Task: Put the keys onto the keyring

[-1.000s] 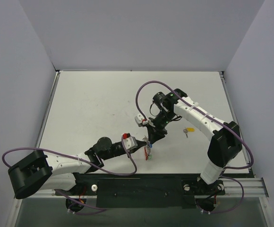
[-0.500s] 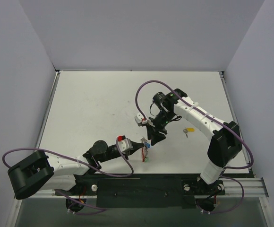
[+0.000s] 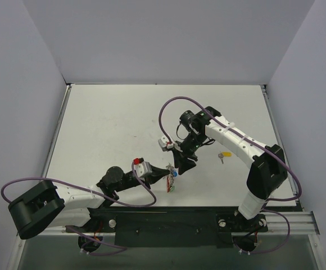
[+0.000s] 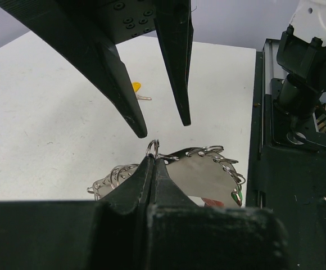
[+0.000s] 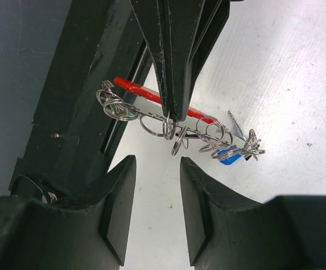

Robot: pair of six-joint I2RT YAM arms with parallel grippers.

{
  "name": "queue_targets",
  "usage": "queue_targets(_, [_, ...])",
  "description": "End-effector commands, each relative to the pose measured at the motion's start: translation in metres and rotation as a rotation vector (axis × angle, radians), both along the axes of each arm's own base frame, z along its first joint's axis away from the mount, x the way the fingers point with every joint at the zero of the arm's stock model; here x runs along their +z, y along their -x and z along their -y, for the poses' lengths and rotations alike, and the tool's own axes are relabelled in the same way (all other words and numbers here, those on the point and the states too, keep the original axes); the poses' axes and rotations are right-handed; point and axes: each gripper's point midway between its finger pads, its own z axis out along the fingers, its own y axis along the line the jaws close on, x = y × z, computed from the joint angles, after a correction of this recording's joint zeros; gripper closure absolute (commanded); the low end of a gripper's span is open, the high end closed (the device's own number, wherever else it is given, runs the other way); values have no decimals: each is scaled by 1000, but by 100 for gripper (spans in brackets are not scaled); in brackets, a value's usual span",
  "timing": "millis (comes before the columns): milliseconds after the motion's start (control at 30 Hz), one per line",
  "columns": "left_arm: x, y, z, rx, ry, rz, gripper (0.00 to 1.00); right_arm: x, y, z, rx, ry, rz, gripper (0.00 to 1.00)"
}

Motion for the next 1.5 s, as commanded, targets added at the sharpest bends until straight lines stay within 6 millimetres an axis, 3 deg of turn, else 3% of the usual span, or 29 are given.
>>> queue_targets(0, [35,4,0,-29,110,56,100,8,0,-2,-24,-17,-22,67])
queue_targets(667, [37,2,-2,-21,118,53,100,-13,2,-14,-46,19,-34,69])
queue_targets(900, [36,1,-4,-15,115,53,100,-15,3,-16,-38,31,-34,81])
queue_targets(1100, [37,3,-5,-19,117,55,100,-15,1,-16,-40,46,-15,100])
queue_targets(1367, [31,12,-6,-62,70,56,100,-8,-1,-11,-47,57,9,100])
queue_targets(1467, [20,11,-9,-52,8,37,100,-4,0,-9,-46,68,4,100])
